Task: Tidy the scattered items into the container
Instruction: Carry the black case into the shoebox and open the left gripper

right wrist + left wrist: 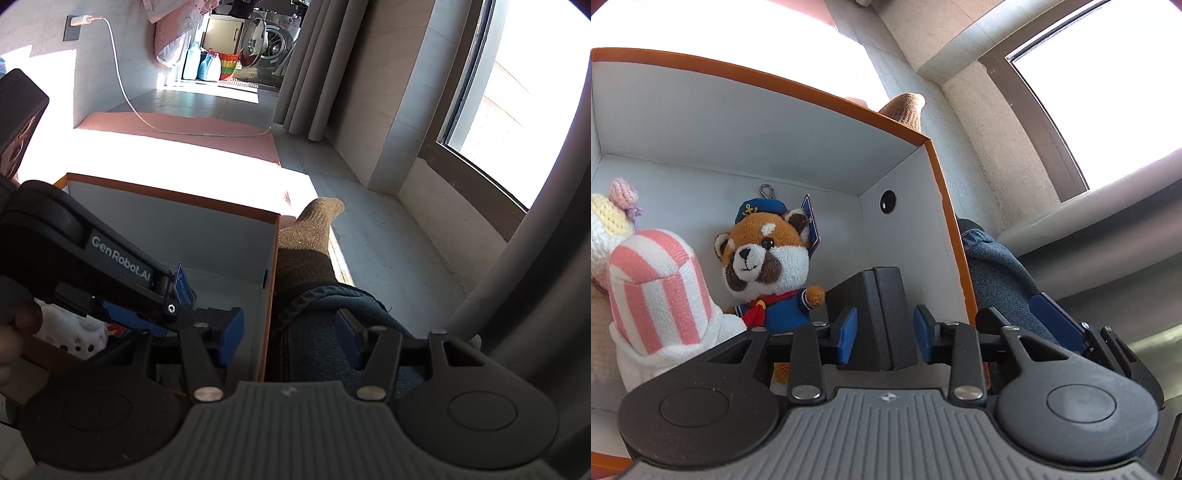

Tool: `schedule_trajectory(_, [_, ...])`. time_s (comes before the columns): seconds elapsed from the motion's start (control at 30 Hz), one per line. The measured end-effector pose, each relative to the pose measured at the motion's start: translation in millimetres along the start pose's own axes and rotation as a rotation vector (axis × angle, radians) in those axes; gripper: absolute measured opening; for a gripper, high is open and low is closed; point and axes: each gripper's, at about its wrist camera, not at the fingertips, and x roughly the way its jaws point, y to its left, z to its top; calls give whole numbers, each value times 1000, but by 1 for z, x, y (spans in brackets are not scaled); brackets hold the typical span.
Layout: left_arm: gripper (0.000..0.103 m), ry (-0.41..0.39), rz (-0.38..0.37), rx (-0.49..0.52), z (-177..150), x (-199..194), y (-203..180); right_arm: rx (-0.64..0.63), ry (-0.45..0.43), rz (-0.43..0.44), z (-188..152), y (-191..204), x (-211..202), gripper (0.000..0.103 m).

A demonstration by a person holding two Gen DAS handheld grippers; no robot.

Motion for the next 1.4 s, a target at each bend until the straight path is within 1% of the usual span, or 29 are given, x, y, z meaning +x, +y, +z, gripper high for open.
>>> schedule_trajectory(0.13, [38, 35, 51, 14, -2, 15, -3, 13, 5, -8, 0, -3, 1, 58])
schedule_trajectory(0.23, [38, 46, 46, 8, -7, 17, -1, 23, 12, -11, 0, -5, 3, 58])
schedule_trajectory(0.3, [38, 43, 56, 9, -8, 15, -1, 28, 13, -11, 0, -7, 3, 58])
schedule_trajectory(0.4, [39, 33, 116, 28, -7, 6, -2, 28, 11, -11, 1, -7, 3, 58])
schedule_trajectory(0.5, [35, 20, 225, 63, -5, -4, -3, 26, 9, -11, 1, -6, 3, 58])
schedule_trajectory(0.67, [31, 25, 297, 63, -2, -6, 5, 19, 4, -8, 1, -4, 2, 58])
schedule_trajectory(0.73, [16, 48, 360, 92, -4, 0, 5, 24, 4, -8, 1, -5, 2, 58])
schedule_trajectory(0.77, [16, 51, 383, 119, -7, 2, 2, 29, 4, -8, 1, -6, 2, 59])
schedule_trajectory(0.8, [16, 49, 389, 137, -9, 3, 0, 33, 5, -8, 0, -6, 2, 59])
schedule_trajectory(0.83, [16, 43, 384, 138, -10, 3, 0, 36, 7, -9, 0, -7, 2, 59])
schedule_trajectory(0.93, [16, 15, 329, 89, -10, -4, 1, 41, 9, -10, 1, -7, 3, 59])
schedule_trajectory(1.03, [16, -46, 303, 72, -8, -18, -2, 43, 10, -8, 0, -5, 3, 59])
schedule_trajectory(1.07, [16, -62, 282, 69, -7, -22, -4, 42, 12, -8, 0, -5, 3, 59])
schedule_trajectory(1.13, [16, -80, 217, 65, -5, -26, -6, 39, 16, -6, 1, -4, 4, 59])
schedule_trajectory(1.2, [16, -74, 172, 78, -3, -25, -11, 35, 18, -3, 0, -2, 4, 59])
schedule_trajectory(1.27, [17, -55, 170, 106, -4, -18, -16, 31, 19, -1, 0, -2, 3, 58])
schedule_trajectory(1.33, [17, -28, 184, 120, -8, -11, -19, 31, 25, 3, -1, -2, 3, 57])
schedule_trajectory(1.37, [18, -20, 186, 115, -10, -7, -19, 32, 29, 4, -1, -3, 4, 57])
schedule_trajectory(1.4, [23, -27, 178, 108, -12, -6, -18, 33, 33, 5, -1, -3, 4, 57])
